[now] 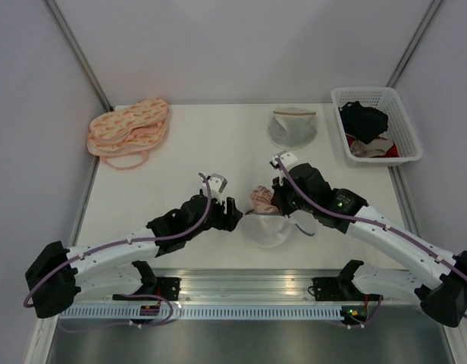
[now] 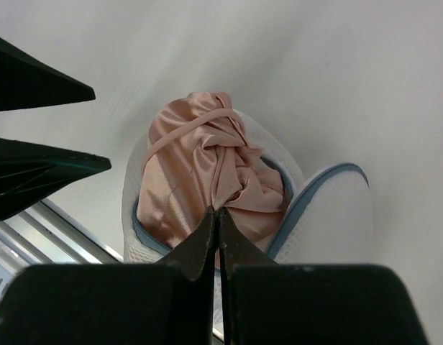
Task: Unzip the laundry bag and remove the bra
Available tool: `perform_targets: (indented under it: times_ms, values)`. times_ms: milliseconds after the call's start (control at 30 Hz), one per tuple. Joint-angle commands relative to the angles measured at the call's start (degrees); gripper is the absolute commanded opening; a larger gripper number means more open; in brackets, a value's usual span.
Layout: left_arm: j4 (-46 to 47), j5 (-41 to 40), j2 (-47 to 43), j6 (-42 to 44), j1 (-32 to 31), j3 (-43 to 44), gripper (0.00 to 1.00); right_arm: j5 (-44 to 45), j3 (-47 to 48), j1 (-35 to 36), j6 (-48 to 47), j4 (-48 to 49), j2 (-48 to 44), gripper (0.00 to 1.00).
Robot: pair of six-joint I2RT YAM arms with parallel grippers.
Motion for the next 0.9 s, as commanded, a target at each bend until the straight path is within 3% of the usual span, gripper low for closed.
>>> perform_targets:
  times_ms: [0, 133, 267, 333, 400, 500, 733, 867]
  values:
    - [-2.32, -5.11, 1.71, 4.77, -0.35, -0.98, 0.72, -2.89, 1.65, -0.16, -1.23, 1.58, -0.76, 0.0]
    - [-0.66, -4.76, 2.24, 3.45, -0.35, -1.6, 0.72, -4.12, 1.92, -0.34, -1.23, 1.58, -0.94, 0.0]
    - [0.58, -1.34, -2.67, -2.6, -0.35, -0.64, 0.74, -4.03, 1.04, -0.34, -1.23, 1.58, -0.76, 0.0]
    - [1.28, 0.51, -5.84, -6.64, -0.35, -0.2, 0.82, -4.03, 0.52, -0.34, -0.96, 1.85, -0.67, 0.0]
    - [1.19, 2.79, -5.85, -11.31, -0.35, 0.68, 0.99, -4.03, 0.25, -0.34, -0.7, 2.28, -0.5, 0.0]
    - [-3.19, 6.4, -2.43, -13.43, -0.35, 4.54, 1.0, -4.12, -0.1, -0.34, -0.44, 2.9, -0.5, 0.0]
    - [-7.95, 5.18, 8.29, -12.99, -0.26, 7.54, 0.98, -5.26, -0.1, -0.34, -0.17, 3.34, -0.76, 0.01]
    - [-7.51, 5.26, 12.51, -12.81, -0.35, 7.01, 0.89, -4.65, -0.28, -0.6, -0.44, 2.73, -1.46, 0.0]
